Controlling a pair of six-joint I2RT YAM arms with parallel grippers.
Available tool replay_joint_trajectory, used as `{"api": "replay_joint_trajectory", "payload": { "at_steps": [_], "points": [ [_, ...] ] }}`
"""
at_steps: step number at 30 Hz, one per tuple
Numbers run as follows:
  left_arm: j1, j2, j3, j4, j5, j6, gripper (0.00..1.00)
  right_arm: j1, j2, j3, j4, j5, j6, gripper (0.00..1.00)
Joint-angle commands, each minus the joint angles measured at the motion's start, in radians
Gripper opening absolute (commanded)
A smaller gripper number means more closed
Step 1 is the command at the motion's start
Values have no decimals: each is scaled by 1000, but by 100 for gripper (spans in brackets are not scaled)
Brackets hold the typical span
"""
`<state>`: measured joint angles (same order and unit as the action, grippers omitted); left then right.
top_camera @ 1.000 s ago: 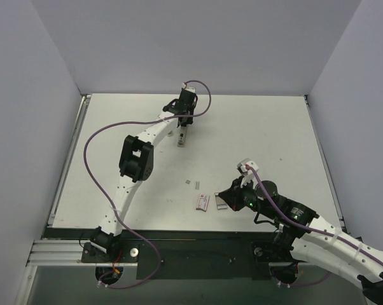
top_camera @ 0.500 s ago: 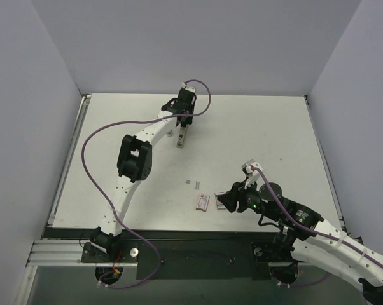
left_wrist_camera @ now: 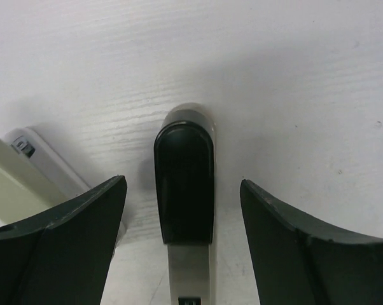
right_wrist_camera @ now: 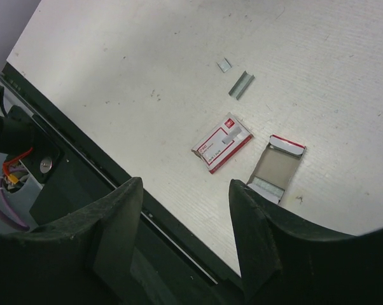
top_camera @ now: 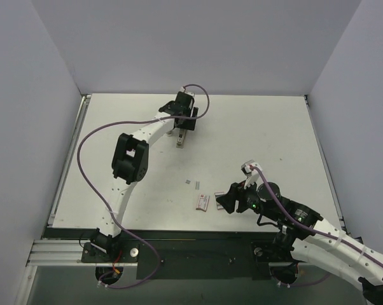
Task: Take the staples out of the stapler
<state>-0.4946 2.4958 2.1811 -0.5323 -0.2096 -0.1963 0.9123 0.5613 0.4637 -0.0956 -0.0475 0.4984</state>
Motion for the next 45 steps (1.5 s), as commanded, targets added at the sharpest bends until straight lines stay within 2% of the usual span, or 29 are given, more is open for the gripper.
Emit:
{"api": "replay_joint_trajectory", "payload": {
  "at_steps": [1,8,14,24,26,28,29,30,31,36,45],
  "points": [
    [4,-204,-70,98,3,1,83,10,26,44,-6,24,22,52],
    [-2,-420,-254,198,41,-29,84,11,91,49,-42,87,68,53],
    [-16,-635,-577,339,87,-95,84,11,164,65,-107,192,132,53],
    [-180,-989,-998,463,46,-140,83,42,264,9,-85,178,201,50],
    [-212,-1066,-1099,491,47,-169,83,56,284,4,-76,178,209,44],
    [-248,-1153,-1193,517,47,-195,82,72,302,-2,-66,184,215,29],
    [-255,-1196,-1219,561,50,-206,81,79,308,-7,-55,186,219,17],
    [-269,-1219,-1265,565,50,-216,80,82,325,-10,-49,187,229,12],
    [-274,-1264,-1308,569,58,-233,80,83,337,-13,-33,184,235,0],
    [-295,-1403,-1412,571,68,-267,78,96,428,-17,37,196,267,0],
    [-338,-1526,-1517,555,99,-327,76,103,612,15,134,195,313,0]
  ]
}}
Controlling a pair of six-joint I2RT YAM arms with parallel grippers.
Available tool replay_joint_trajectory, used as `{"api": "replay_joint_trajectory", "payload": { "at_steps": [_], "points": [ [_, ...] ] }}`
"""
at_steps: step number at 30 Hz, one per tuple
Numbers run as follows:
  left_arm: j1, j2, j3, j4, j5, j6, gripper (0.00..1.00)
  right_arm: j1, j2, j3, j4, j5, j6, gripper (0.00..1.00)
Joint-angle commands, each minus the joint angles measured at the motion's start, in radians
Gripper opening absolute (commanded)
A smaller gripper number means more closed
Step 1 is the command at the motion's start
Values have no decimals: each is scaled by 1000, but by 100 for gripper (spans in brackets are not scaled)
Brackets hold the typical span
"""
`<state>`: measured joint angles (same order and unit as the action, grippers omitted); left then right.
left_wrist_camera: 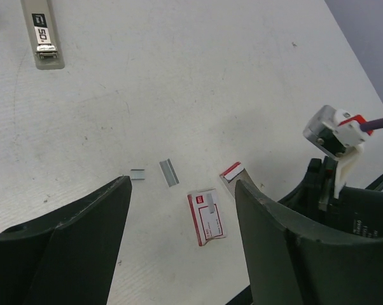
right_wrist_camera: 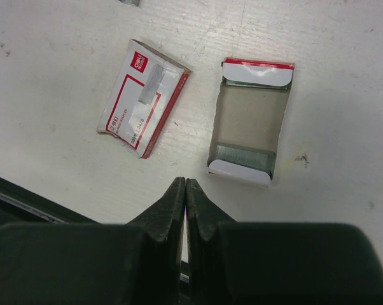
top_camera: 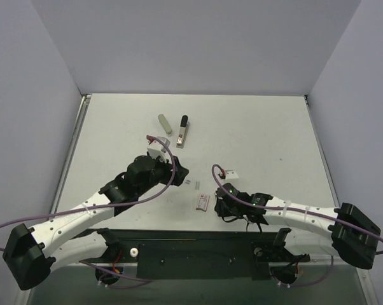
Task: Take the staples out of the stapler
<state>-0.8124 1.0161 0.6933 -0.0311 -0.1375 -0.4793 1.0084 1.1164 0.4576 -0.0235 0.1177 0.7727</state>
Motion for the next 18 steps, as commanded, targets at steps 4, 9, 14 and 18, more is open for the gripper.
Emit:
{"api": "replay_joint_trajectory", "payload": {
  "at_steps": [4,9,14,18],
  "points": [
    [-25,-82,-57,50,19,-50,76,7,129,33,89,26,50,0],
    [-25,-111,-72,33,-7,-45,76,7,184,49,103,20,59,0],
    [-25,-131,-78,33,-11,-41,76,7,210,67,67,54,68,0],
    [-25,-139,-74,-4,-8,-38,76,7,204,78,27,100,71,0]
  ]
}}
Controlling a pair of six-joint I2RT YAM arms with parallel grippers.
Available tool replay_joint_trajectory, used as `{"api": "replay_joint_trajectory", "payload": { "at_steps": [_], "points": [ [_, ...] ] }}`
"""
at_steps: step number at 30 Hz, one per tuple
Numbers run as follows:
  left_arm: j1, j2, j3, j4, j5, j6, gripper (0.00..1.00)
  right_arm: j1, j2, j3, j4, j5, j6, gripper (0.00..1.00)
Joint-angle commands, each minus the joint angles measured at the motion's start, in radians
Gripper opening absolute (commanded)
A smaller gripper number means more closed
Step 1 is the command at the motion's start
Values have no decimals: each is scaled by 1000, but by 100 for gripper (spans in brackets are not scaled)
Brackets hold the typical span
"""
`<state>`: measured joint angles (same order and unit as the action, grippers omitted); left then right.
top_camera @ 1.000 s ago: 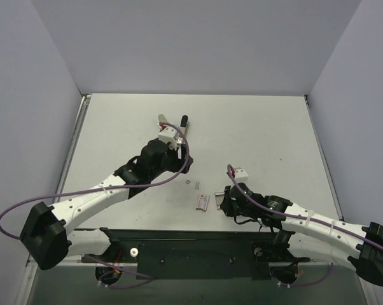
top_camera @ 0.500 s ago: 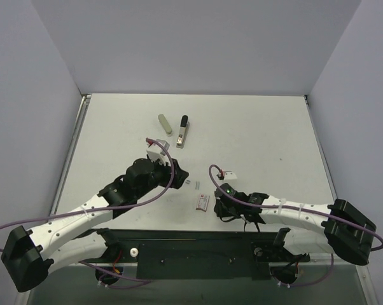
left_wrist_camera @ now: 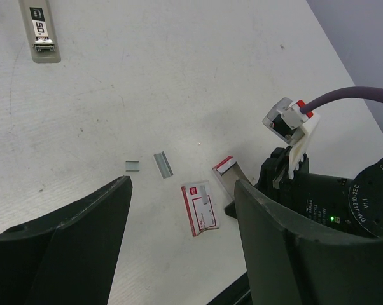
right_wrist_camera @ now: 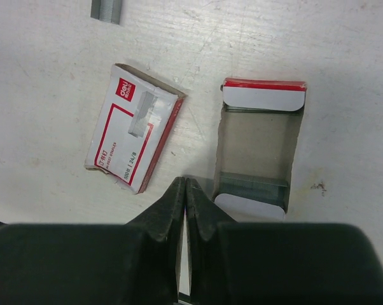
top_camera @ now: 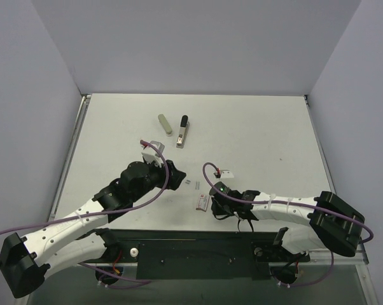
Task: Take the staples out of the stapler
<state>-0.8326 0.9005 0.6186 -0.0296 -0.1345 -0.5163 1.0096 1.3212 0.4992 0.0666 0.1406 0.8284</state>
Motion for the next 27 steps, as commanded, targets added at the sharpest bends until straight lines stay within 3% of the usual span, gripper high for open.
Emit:
{"api": "replay_joint_trajectory", "payload": {
  "at_steps": [1,27],
  "points": [
    [-5,-25,3,-6,-11,-1,76,4,-5,36,-63,85,15,0],
    [-5,-48,-3,-16,-16,-2,76,-141,-85,12,-223,146,-29,0]
  ]
}}
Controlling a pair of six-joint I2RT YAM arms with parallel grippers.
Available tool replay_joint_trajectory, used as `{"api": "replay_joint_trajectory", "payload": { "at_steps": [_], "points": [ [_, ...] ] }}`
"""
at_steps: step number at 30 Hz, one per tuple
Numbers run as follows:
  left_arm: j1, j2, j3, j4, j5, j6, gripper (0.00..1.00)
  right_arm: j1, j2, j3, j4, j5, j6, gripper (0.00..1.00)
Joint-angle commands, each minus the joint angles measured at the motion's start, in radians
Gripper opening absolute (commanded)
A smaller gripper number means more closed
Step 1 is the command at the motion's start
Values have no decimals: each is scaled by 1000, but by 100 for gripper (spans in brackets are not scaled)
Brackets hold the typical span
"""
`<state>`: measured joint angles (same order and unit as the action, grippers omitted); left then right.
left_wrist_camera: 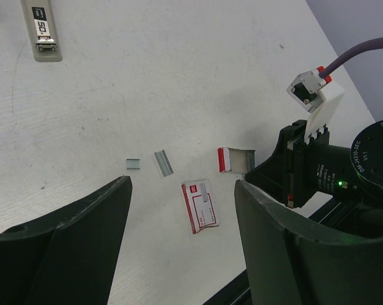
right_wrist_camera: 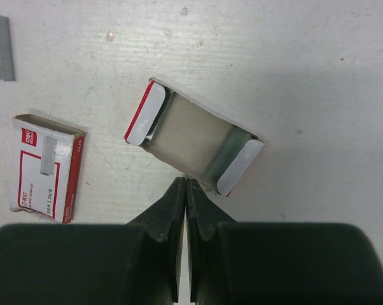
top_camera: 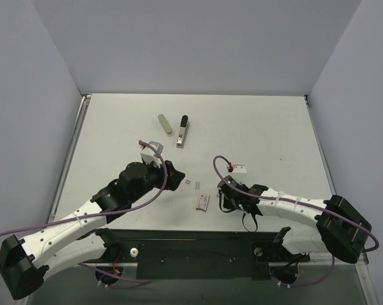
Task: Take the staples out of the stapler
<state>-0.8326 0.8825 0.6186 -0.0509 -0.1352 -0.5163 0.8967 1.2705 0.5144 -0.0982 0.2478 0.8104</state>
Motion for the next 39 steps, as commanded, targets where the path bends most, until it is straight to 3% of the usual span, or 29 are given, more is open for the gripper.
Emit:
{"api": "replay_joint_trajectory", "payload": {
  "at_steps": [1,14,26,28,31,33,39],
  "points": [
    [-5,-31,-5,8,-18,-4,76,-34,-36,-7,-61,38,-10,0],
    [-5,-69,-14,-6,-24,-4,76,-131,-20,-10,-74,22,-20,0],
    [-5,-102,-31,-9,-20,-7,75,-119,-68,84,-136,8,-54,0],
    [-5,-117,-28,-15,-20,-7,76,-98,-89,107,-140,5,-54,6],
    [-5,-139,-23,-33,-27,-4,76,-50,-86,165,-149,30,-47,30],
    [-5,-149,-22,-43,-26,-4,76,-26,-57,208,-152,44,-40,38],
    [-5,-178,-43,-49,-37,-4,77,33,105,363,-144,44,-33,46]
  ]
}}
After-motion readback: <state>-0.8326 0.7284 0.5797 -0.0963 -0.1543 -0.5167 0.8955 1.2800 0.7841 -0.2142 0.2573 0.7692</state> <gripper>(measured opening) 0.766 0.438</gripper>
